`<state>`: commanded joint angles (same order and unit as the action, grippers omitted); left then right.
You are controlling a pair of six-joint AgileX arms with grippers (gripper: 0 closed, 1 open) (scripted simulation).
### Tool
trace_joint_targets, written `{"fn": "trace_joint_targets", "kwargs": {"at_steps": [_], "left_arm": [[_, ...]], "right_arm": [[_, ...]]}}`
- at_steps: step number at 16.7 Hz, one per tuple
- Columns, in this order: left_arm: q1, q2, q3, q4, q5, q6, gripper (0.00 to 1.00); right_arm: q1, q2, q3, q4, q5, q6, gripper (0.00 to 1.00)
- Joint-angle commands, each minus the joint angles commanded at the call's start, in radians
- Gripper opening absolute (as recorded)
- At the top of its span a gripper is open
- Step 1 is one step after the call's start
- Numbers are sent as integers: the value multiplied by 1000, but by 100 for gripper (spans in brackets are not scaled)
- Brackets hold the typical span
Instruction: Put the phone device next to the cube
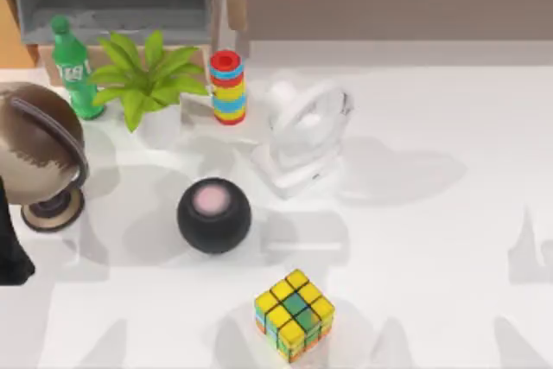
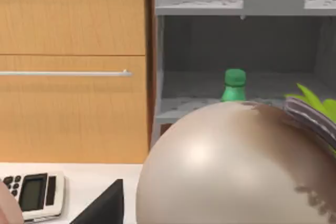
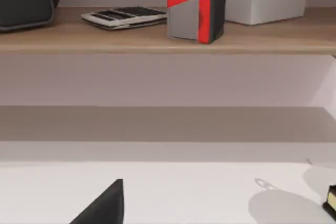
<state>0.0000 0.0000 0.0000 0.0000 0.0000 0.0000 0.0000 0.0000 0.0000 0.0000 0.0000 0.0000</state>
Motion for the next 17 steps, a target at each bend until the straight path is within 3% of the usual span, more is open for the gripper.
{"fn": "trace_joint_targets", "kwargs": {"at_steps": [6, 17], "left_arm": [[0, 0, 0, 0, 0, 0, 100], [0, 0, 0, 0, 0, 0, 100]], "right_arm": [[-75, 109, 66, -82, 1, -95, 100], [-540, 1004, 470, -613, -1, -687, 100]]}}
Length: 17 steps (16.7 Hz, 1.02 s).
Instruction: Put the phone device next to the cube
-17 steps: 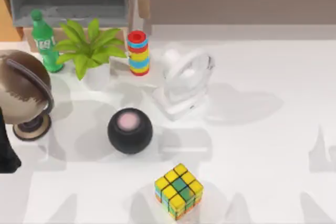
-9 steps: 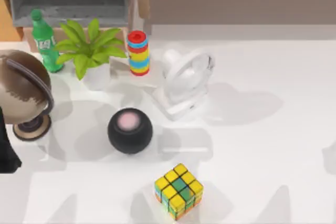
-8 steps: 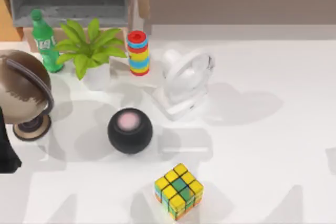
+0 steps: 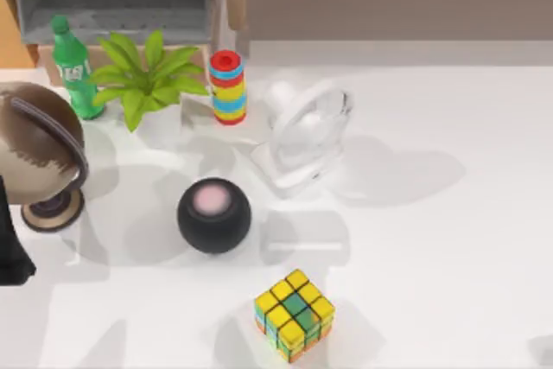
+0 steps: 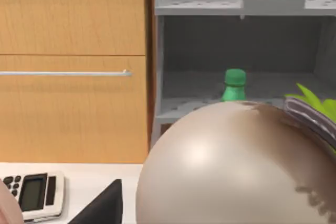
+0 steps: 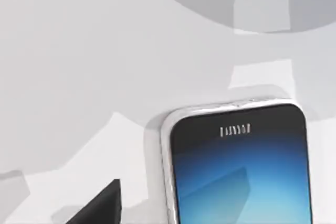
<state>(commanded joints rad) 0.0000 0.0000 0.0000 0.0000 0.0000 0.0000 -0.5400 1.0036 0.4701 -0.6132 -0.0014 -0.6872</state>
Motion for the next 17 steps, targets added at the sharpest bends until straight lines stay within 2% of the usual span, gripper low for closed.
{"fn": "trace_joint_targets", "kwargs": {"at_steps": [4, 7, 14, 17], "left_arm": [[0, 0, 0, 0, 0, 0, 100], [0, 0, 0, 0, 0, 0, 100], [0, 0, 0, 0, 0, 0, 100], [0, 0, 0, 0, 0, 0, 100]], "right_arm": [[-139, 250, 125, -153, 1, -177, 100], [-201, 362, 184, -219, 2, -256, 100], [-213, 386, 192, -229, 1, -274, 100], [-214, 426, 160, -161, 1, -273, 100]]}}
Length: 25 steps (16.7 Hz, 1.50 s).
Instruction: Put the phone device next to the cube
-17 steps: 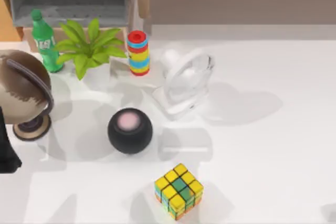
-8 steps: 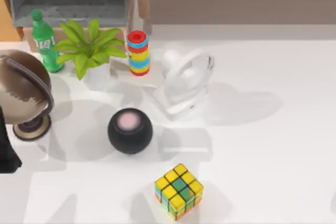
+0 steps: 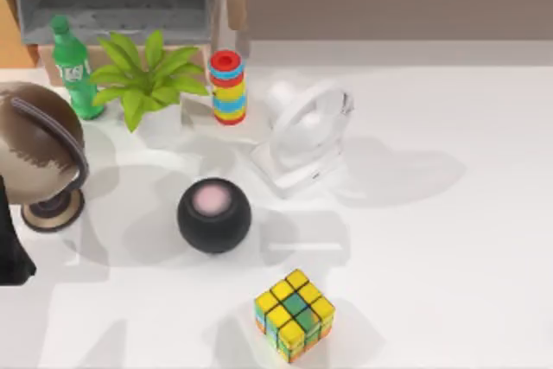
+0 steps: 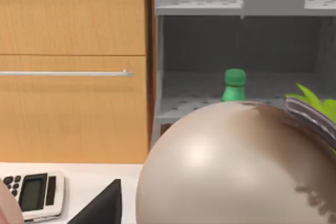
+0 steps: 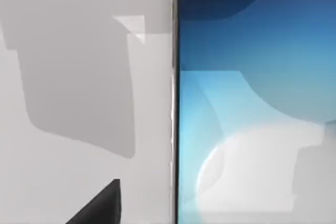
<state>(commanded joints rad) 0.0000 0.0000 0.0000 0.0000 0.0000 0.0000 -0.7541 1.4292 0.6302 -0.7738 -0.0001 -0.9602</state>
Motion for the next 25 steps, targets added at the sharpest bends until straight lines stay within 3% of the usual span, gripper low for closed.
{"fn": "trace_joint_targets", "kwargs": {"at_steps": [4, 8, 21, 25], "left_arm": [[0, 0, 0, 0, 0, 0, 100], [0, 0, 0, 0, 0, 0, 100], [0, 0, 0, 0, 0, 0, 100], [0, 0, 0, 0, 0, 0, 100]], "right_arm": [[-1, 66, -54, 124, 0, 0, 100], [-1, 72, -59, 133, 0, 0, 100], [-1, 72, -59, 133, 0, 0, 2], [-1, 72, -59, 133, 0, 0, 0]]}}
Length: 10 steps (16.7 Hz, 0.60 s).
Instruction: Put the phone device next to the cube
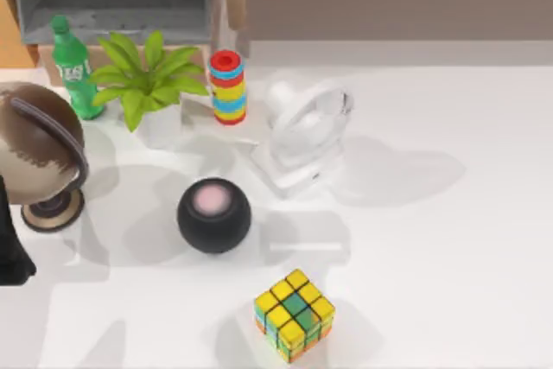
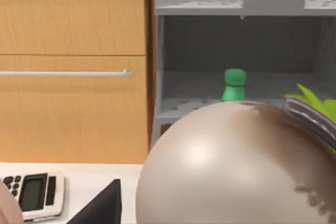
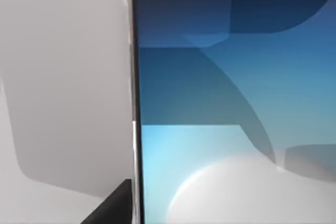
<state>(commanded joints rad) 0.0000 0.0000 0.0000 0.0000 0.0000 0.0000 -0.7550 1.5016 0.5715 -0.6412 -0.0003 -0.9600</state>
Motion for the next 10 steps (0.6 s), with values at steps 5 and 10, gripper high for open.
{"fn": "trace_joint_targets", "kwargs": {"at_steps": [5, 10], "left_arm": [[0, 0, 0, 0, 0, 0, 100], [0, 0, 0, 0, 0, 0, 100]], "right_arm": [[2, -37, 23, -55, -7, 14, 0], [0, -72, 55, -133, -7, 13, 0]]}}
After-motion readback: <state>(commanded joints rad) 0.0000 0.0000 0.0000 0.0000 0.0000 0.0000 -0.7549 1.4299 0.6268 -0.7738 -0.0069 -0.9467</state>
